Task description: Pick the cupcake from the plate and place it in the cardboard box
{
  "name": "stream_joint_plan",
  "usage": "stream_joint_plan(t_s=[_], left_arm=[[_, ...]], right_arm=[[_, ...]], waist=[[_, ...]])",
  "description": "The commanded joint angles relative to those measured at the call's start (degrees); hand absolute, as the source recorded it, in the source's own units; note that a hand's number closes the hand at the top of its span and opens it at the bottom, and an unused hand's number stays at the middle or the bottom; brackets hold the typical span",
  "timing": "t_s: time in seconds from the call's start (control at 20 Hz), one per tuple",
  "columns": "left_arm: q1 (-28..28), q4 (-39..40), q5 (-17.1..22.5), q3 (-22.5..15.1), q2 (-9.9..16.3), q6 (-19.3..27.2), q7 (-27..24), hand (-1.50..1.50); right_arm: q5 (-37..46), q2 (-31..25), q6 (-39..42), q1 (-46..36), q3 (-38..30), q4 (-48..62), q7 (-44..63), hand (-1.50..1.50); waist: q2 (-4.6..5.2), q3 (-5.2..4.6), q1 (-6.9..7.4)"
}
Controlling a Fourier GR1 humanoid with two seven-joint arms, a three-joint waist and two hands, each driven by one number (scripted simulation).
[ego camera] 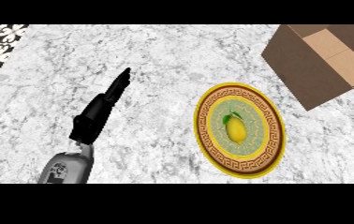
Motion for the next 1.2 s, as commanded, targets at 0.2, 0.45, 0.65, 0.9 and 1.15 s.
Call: stream_joint_plan(t_s=[0.2,0.45,0.65,0.9,1.15], left_arm=[[-1.6,2.6,-0.8,-0.4,-1.2,-0.1,-1.5,0.00],[-1.9,2.1,-2.7,-2.1,-2.5,1.1,-0.8,0.00],[-3.8,3.5,-0.2,0.8,-0.2,-2.0,-1.0,0.00],[-4.3,3.6,0.3,1.2,-0.7,-2.1,-0.9,0.00],[-4.4,2.9,-0.4,0.4,-1.9,-1.3,1.5,0.00]], right_arm=[[-4.5,-5.9,11.4,-10.8,1.2,9.2,1.9,1.50],[-1.6,-3.8,10.0,-20.3,8.6,11.1,7.3,1.50],[-0.1,-1.7,10.3,-27.2,11.7,15.3,8.5,1.50],[2.3,2.6,9.5,-36.3,15.6,18.3,13.6,1.50],[9.7,5.6,4.1,-45.8,18.6,26.7,14.4,1.50]], waist=[[0.41,0.01,1.54],[0.49,0.01,2.27],[0.58,0.02,2.37],[0.57,0.01,2.37],[0.67,0.04,2.75]])
